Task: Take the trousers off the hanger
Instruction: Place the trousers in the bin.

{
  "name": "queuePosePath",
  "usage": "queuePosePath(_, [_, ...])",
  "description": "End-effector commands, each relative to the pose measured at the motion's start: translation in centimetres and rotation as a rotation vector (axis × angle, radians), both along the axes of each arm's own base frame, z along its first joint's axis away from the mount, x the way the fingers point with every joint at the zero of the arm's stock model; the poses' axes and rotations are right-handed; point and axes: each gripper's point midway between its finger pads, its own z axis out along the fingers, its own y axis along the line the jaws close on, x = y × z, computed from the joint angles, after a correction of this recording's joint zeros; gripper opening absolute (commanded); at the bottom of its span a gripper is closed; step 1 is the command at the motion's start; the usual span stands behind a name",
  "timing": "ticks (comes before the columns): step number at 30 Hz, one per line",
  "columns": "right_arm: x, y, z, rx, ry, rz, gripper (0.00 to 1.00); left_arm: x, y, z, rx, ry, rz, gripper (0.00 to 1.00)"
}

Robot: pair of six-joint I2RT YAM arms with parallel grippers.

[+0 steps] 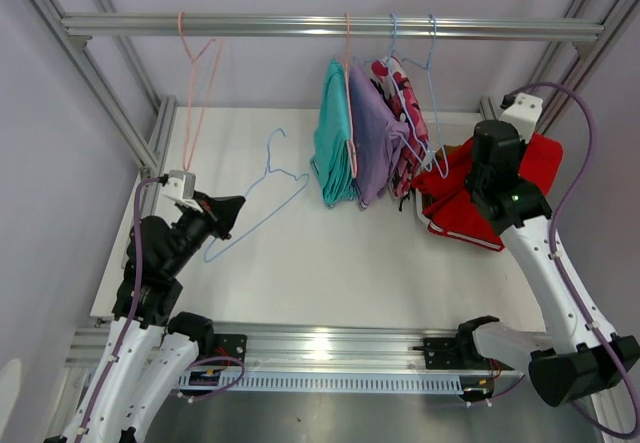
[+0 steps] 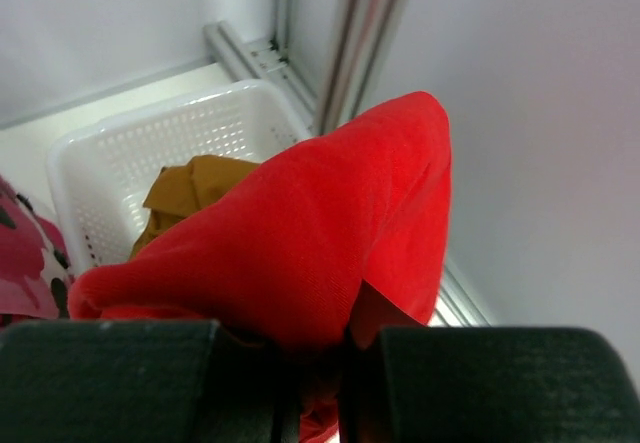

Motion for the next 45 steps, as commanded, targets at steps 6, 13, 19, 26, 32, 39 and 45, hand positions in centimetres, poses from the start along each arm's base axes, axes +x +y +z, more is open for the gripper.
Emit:
queuePosePath(6, [5.0, 1.7, 2.2, 0.058, -0.124, 0.067, 0.0, -0.7, -0.4, 3.3, -0.032, -0.082, -0.033, 0.01])
queuePosePath(13, [8.6, 1.2, 0.6, 0.074, -0.096, 0.056, 0.0, -0.8, -0.6, 3.3, -0.034, -0.084, -0.041, 0.0])
queuePosePath(19, [11.6, 0.5, -2.1, 0.107, -0.058, 0.053, 0.0, -0.9, -0.6, 3.6, -0.037, -0.09, -0.047, 0.0])
queuePosePath(26, [14.6, -0.6, -6.9, 0.156, 0.004, 0.046, 0.0, -1.1, -0.9, 3.7, -0.038, -0.093, -0.063, 0.01])
queuePosePath(32, [16.8, -1.6, -11.9, 0.198, 0.075, 0.04, 0.0, -1.2, -0.9, 3.7, -0.042, -0.094, -0.066, 0.0])
queuePosePath(39, [19.7, -2.0, -17.7, 0.233, 0.203, 0.035, 0.0, -1.3, -0.9, 3.8, -0.041, -0.096, -0.07, 0.01])
queuePosePath(45, [19.4, -2.5, -18.8, 0.273, 0.259, 0.001, 0.61, -1.2, -0.9, 3.7, -0.039, -0.094, -0.07, 0.01])
